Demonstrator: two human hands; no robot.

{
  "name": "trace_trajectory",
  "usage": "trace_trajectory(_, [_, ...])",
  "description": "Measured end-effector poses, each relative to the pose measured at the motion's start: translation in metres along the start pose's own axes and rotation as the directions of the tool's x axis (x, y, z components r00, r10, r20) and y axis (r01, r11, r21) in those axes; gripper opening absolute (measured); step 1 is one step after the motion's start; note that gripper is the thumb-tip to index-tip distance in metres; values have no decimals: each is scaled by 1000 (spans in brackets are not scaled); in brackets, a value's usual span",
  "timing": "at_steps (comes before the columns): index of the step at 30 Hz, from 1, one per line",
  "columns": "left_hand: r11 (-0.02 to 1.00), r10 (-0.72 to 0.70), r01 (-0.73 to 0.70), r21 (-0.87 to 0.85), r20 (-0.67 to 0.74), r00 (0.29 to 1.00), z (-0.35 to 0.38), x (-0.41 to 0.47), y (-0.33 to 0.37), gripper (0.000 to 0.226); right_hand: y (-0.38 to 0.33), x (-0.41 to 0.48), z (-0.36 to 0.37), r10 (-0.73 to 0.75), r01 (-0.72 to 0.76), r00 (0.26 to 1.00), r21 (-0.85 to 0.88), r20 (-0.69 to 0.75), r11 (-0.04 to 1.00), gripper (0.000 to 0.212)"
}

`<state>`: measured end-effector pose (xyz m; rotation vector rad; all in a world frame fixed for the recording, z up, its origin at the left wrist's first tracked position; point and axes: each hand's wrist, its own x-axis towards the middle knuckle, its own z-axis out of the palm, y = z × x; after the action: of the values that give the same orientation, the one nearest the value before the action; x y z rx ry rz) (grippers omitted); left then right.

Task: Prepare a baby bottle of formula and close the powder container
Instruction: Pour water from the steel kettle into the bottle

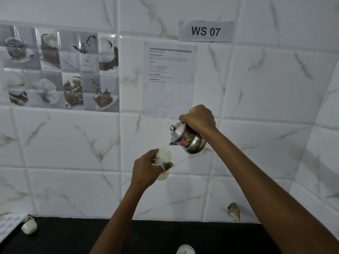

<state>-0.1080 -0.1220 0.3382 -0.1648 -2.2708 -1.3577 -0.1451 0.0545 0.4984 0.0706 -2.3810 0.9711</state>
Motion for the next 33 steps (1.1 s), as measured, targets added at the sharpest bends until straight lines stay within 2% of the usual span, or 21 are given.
trace_trajectory(5, [1000, 3, -3, -3, 0, 1000, 0, 0, -1, 77, 6, -1, 3, 22, -22, 1000, 43, 9, 999, 32])
trace_trajectory(13, [999, -19, 20, -27, 4, 1000, -2, 0, 0, 74, 28, -7, 12, 167, -175, 985, 290, 52, 941, 28])
trace_trajectory(25, [1000, -2, 3, -21, 22, 1000, 2, 2, -2, 76, 54, -17, 20, 365, -401, 913, 569, 184, 718, 21])
trace_trajectory(33, [1000, -4, 5, -26, 16, 1000, 0, 1, -3, 72, 64, -27, 24, 412, -455, 880, 676, 239, 579, 17])
